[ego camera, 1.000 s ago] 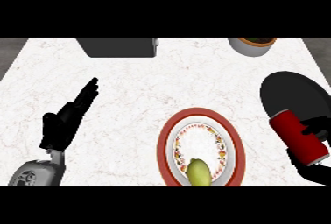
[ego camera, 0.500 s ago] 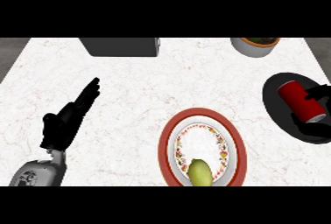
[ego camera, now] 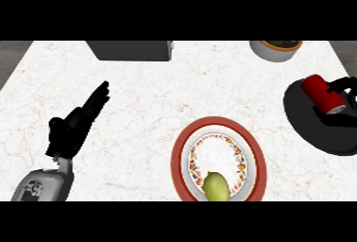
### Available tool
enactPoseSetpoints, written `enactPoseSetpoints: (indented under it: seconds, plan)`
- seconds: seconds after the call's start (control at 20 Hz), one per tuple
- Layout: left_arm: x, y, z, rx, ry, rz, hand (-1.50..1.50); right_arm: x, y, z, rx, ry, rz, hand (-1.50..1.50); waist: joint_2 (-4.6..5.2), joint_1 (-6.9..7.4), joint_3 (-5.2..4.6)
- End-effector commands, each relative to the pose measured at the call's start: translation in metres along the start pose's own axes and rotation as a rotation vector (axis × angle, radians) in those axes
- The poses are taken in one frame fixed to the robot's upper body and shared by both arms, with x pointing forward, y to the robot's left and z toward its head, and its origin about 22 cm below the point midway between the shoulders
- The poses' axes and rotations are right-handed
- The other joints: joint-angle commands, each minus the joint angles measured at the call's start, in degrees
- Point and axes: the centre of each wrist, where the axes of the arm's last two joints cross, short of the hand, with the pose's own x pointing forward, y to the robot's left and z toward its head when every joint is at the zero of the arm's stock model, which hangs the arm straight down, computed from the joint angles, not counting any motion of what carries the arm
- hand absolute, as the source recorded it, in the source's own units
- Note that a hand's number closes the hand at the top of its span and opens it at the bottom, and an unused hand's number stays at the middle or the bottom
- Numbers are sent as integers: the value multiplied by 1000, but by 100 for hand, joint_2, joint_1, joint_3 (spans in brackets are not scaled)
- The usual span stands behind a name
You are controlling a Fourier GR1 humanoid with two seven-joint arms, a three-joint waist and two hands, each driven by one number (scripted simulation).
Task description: Pick the can from the plate and place it in the pan
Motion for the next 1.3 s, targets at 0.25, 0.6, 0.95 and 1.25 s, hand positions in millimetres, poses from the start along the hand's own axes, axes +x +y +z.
enactPoseSetpoints:
  seconds: [0.25,0.6,0.95,1.25]
  plan:
    - [14,5,0,-16,-29,-19,0,-19,-4,-17,226,302,80,-150,68,243,10]
    - [13,6,-6,-17,-24,2,0,-19,11,-15,178,224,-179,-150,104,178,26]
    - [15,-1,-3,-29,-39,-15,0,-20,-2,-24,-16,219,-530,-150,107,200,35]
    - [10,12,4,-8,-40,-10,0,-60,-44,12,41,220,-723,-150,105,179,36]
